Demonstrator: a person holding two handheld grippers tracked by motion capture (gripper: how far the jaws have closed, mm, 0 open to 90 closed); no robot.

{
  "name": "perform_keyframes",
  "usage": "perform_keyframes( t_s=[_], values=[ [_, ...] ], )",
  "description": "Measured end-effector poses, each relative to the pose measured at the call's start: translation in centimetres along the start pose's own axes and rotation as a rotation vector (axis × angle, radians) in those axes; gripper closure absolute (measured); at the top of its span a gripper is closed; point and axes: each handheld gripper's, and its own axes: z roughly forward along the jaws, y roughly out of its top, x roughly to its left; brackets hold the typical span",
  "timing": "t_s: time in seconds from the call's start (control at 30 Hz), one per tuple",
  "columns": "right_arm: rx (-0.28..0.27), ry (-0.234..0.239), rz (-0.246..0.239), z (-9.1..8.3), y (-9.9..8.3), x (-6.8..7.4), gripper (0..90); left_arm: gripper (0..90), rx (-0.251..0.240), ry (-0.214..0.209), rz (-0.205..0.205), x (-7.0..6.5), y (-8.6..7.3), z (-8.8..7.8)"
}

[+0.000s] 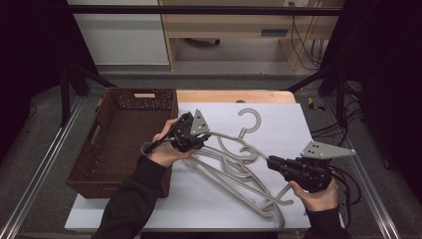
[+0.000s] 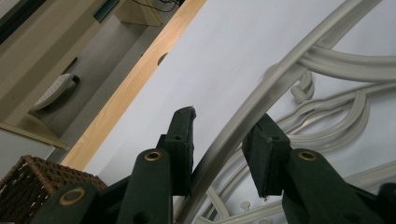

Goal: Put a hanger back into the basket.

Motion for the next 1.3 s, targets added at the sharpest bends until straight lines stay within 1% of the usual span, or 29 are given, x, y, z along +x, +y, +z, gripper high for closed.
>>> perform_keyframes(
  t_s=[0.07, 0.13, 0.23, 0.3, 0.4, 0.47, 0.6, 0.7, 0.73, 0.8, 0.87, 0.93, 0.97, 1.0, 1.03, 1.07, 1.1, 1.13, 1.17, 1.2, 1.23, 1.27, 1.3],
  values=[
    [0.006, 0.007, 0.002, 0.1, 0.0, -0.1, 82.5, 65.8, 0.012, -0.005, 0.016, -0.1, -0.1, 0.0],
    [0.012, 0.01, -0.005, 0.2, 0.0, -0.2, 82.4, 67.1, 0.013, -0.007, 0.028, -0.3, -0.1, 0.0],
    [0.019, 0.017, -0.009, 0.1, -0.1, -0.4, 82.1, 69.1, 0.032, -0.032, 0.053, -0.5, -0.2, -0.1],
    [0.023, 0.014, -0.014, 0.1, -0.2, -0.4, 81.6, 70.3, 0.035, -0.047, 0.058, -0.6, -0.3, -0.1],
    [0.027, 0.01, -0.024, 0.0, -0.2, -0.6, 81.1, 71.6, 0.039, -0.056, 0.083, -0.8, -0.3, -0.1],
    [0.03, 0.011, -0.025, -0.1, -0.2, -0.7, 80.9, 72.2, 0.033, -0.057, 0.091, -0.9, -0.3, -0.1],
    [0.034, 0.013, -0.037, -0.3, -0.3, -0.9, 79.8, 73.6, 0.041, -0.074, 0.119, -1.3, -0.1, -0.2],
    [0.035, -0.005, -0.045, -0.7, -0.3, -1.1, 75.2, 75.1, 0.051, -0.088, 0.148, -1.6, -0.1, -0.2],
    [0.034, -0.01, -0.047, -0.8, -0.3, -1.2, 74.3, 75.6, 0.057, -0.097, 0.165, -1.7, -0.1, -0.2],
    [0.035, -0.02, -0.054, -1.0, -0.4, -1.4, 70.8, 76.5, 0.064, -0.115, 0.179, -1.9, -0.1, -0.2],
    [0.033, -0.041, -0.068, -1.2, -0.6, -1.6, 66.5, 77.5, 0.063, -0.126, 0.194, -2.2, -0.1, -0.2],
    [0.027, -0.042, -0.069, -1.4, -0.7, -1.9, 63.1, 78.6, 0.068, -0.14, 0.209, -2.4, -0.1, -0.1],
    [0.014, -0.055, -0.074, -1.7, -0.7, -2.0, 61.1, 79.3, 0.072, -0.149, 0.211, -2.5, -0.1, 0.0],
    [0.004, -0.062, -0.084, -1.8, -0.7, -2.1, 59.2, 79.8, 0.078, -0.152, 0.224, -2.8, -0.1, 0.1],
    [-0.004, -0.067, -0.092, -2.1, -0.8, -2.3, 59.0, 80.5, 0.083, -0.158, 0.228, -2.9, -0.2, 0.2],
    [-0.001, -0.076, -0.086, -2.3, -0.8, -2.4, 59.6, 81.0, 0.09, -0.162, 0.228, -3.1, -0.3, 0.3],
    [-0.009, -0.098, -0.072, -2.5, -0.8, -2.5, 56.4, 82.1, 0.087, -0.16, 0.214, -3.1, -0.3, 0.4],
    [-0.022, -0.087, -0.054, -2.6, -0.9, -2.6, 55.8, 82.1, 0.065, -0.168, 0.179, -2.9, -0.4, 0.4],
    [-0.038, -0.071, -0.034, -2.8, -0.9, -2.8, 53.5, 82.1, 0.073, -0.169, 0.179, -2.9, -0.4, 0.4],
    [-0.044, -0.081, -0.032, -2.9, -0.9, -2.9, 49.5, 82.1, 0.099, -0.152, 0.187, -2.9, -0.3, 0.5],
    [-0.052, -0.098, -0.032, -3.0, -0.9, -2.9, 47.4, 82.1, 0.105, -0.137, 0.183, -3.0, -0.3, 0.6],
    [-0.058, -0.108, -0.033, -3.1, -0.9, -2.9, 46.3, 82.1, 0.112, -0.115, 0.172, -3.1, -0.3, 0.6],
    [-0.077, -0.123, -0.03, -3.3, -0.9, -2.9, 42.4, 82.1, 0.117, -0.111, 0.16, -3.0, -0.2, 0.6]
  ],
)
